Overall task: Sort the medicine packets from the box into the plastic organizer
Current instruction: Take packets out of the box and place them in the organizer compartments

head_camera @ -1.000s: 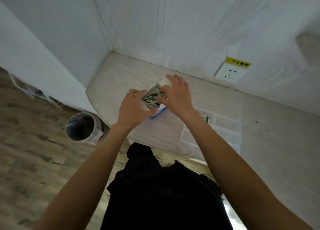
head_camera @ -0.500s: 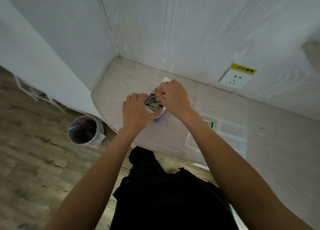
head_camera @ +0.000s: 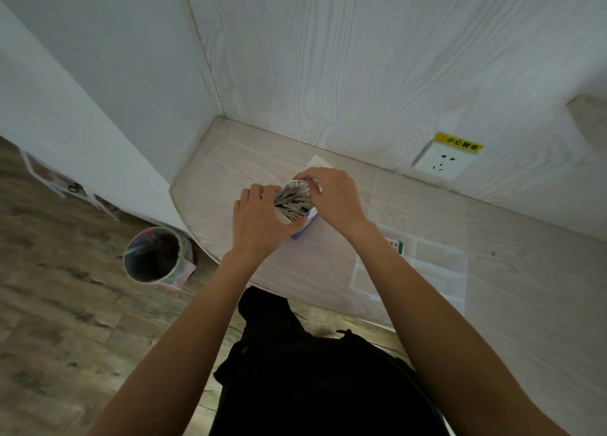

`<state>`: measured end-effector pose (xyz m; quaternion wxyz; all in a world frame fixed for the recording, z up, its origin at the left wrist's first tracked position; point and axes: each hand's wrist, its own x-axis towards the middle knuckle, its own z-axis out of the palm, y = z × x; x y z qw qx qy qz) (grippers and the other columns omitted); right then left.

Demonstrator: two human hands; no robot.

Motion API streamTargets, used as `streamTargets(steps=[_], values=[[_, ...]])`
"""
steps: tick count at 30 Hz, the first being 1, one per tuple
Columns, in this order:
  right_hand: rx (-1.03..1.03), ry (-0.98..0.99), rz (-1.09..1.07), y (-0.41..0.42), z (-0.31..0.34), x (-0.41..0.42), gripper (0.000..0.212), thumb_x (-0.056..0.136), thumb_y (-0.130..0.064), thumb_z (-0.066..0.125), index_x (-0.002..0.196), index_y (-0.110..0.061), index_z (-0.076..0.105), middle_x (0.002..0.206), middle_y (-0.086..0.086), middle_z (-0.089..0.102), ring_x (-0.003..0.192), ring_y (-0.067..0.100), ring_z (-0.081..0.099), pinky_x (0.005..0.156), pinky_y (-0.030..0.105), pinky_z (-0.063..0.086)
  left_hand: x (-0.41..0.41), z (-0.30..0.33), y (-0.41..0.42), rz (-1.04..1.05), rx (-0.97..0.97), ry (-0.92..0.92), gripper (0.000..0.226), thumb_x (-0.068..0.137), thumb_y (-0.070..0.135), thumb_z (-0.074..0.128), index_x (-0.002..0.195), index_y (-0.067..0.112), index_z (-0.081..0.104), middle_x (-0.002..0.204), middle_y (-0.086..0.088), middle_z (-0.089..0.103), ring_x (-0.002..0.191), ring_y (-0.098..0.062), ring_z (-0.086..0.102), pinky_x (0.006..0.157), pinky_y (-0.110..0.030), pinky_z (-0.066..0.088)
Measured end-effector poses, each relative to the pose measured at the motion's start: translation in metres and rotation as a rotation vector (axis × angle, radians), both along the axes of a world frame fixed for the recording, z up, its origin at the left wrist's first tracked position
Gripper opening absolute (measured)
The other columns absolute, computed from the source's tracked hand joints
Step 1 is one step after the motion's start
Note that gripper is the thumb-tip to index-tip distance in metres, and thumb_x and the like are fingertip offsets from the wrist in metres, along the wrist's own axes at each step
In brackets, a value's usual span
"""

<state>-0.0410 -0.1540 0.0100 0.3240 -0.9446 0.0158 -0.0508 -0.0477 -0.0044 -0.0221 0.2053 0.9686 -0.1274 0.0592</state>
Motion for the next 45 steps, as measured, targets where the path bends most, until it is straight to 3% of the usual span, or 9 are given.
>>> streamTargets(steps=[5, 10, 20, 24, 27, 30, 34, 38, 45], values=[[-0.147, 0.001, -0.014, -0.001, 0.005, -0.010, 0.031, 0.091, -0.020, 0.053, 0.122, -0.019, 0.057, 0.118, 0.001, 0.060, 0.107, 0.020, 0.053, 0.078, 0.030, 0.043, 0.001, 0.001, -0.001, -0.004, -0.005, 0.039, 0.074, 0.065, 0.057, 0.073, 0.117, 0.008, 0.055, 0.110, -0.012, 0.055, 0.100, -0.029, 0.051, 0.080, -0.037, 0.039], [-0.256, 0.081, -0.078, -0.003, 0.004, -0.011, 0.023, 0.092, -0.029, 0.055, 0.108, -0.013, 0.058, 0.102, 0.003, 0.062, 0.092, 0.021, 0.057, 0.066, 0.028, 0.037, 0.002, 0.004, -0.002, 0.002, 0.013, 0.063, 0.075, 0.067, 0.059, 0.070, 0.122, 0.011, 0.052, 0.115, -0.010, 0.053, 0.105, -0.026, 0.048, 0.085, -0.035, 0.038], [0.274, -0.145, -0.212, -0.032, 0.024, -0.023, 0.008, 0.084, -0.019, 0.066, 0.090, -0.014, 0.066, 0.079, -0.006, 0.063, 0.071, 0.010, 0.056, 0.065, 0.022, 0.044, 0.008, 0.016, 0.001, -0.013, 0.094, 0.173, 0.088, 0.067, 0.067, 0.065, 0.136, 0.017, 0.042, 0.129, -0.006, 0.045, 0.117, -0.025, 0.039, 0.093, -0.035, 0.032], [0.603, -0.064, -0.225, -0.052, 0.040, -0.034, 0.006, 0.085, -0.015, 0.067, 0.088, -0.017, 0.062, 0.077, -0.008, 0.061, 0.070, 0.006, 0.058, 0.053, 0.019, 0.051, 0.012, 0.054, -0.005, -0.064, -0.383, 0.068, 0.060, 0.080, 0.052, 0.061, 0.131, 0.022, 0.047, 0.130, 0.001, 0.047, 0.119, -0.014, 0.040, 0.094, -0.021, 0.031], [0.656, 0.005, -0.105, -0.065, 0.052, -0.049, 0.012, 0.085, -0.012, 0.067, 0.083, -0.023, 0.063, 0.075, -0.010, 0.062, 0.068, 0.004, 0.058, 0.054, 0.018, 0.049, 0.017, 0.093, -0.023, -0.255, -0.600, 0.265, 0.043, 0.092, 0.044, 0.050, 0.131, 0.026, 0.047, 0.128, 0.012, 0.048, 0.116, -0.003, 0.045, 0.096, -0.017, 0.034], [0.707, 0.014, -0.077, -0.077, 0.058, -0.069, 0.013, 0.084, -0.009, 0.067, 0.084, -0.022, 0.065, 0.070, -0.015, 0.063, 0.064, 0.004, 0.057, 0.055, 0.018, 0.047, 0.017, 0.106, -0.048, -0.527, -0.393, 0.645, 0.032, 0.095, 0.040, 0.044, 0.126, 0.032, 0.048, 0.112, 0.019, 0.057, 0.096, 0.008, 0.053, 0.082, -0.011, 0.044], [0.721, -0.025, -0.188, -0.093, 0.055, -0.091, 0.015, 0.082, -0.005, 0.069, 0.092, -0.015, 0.066, 0.076, -0.007, 0.066, 0.065, 0.005, 0.059, 0.056, 0.018, 0.047, 0.002, 0.088, -0.079, -0.625, -0.615, 1.046, 0.017, 0.097, 0.024, 0.043, 0.107, 0.024, 0.057, 0.091, 0.004, 0.070, 0.084, -0.012, 0.069, 0.075, -0.024, 0.055], [0.811, 0.011, -0.465, -0.106, 0.042, -0.117, 0.025, 0.078, -0.008, 0.073, 0.100, -0.013, 0.063, 0.087, 0.009, 0.067, 0.071, 0.014, 0.064, 0.058, 0.021, 0.052, -0.017, 0.069, -0.109, -0.511, -0.771, 1.128, 0.019, 0.096, 0.010, 0.046, 0.112, 0.008, 0.054, 0.091, -0.007, 0.066, 0.069, -0.009, 0.069, 0.069, -0.023, 0.056], [0.909, 0.093, -0.622, -0.115, 0.014, -0.155, 0.012, 0.080, -0.009, 0.072, 0.089, -0.005, 0.065, 0.058, -0.008, 0.061, 0.045, 0.008, 0.055, 0.045, 0.019, 0.045, -0.045, 0.038, -0.127, -0.418, -0.780, 1.217, 0.011, 0.091, 0.015, 0.056, 0.101, 0.017, 0.061, 0.093, -0.006, 0.070, 0.079, -0.021, 0.071, 0.070, -0.026, 0.057]])
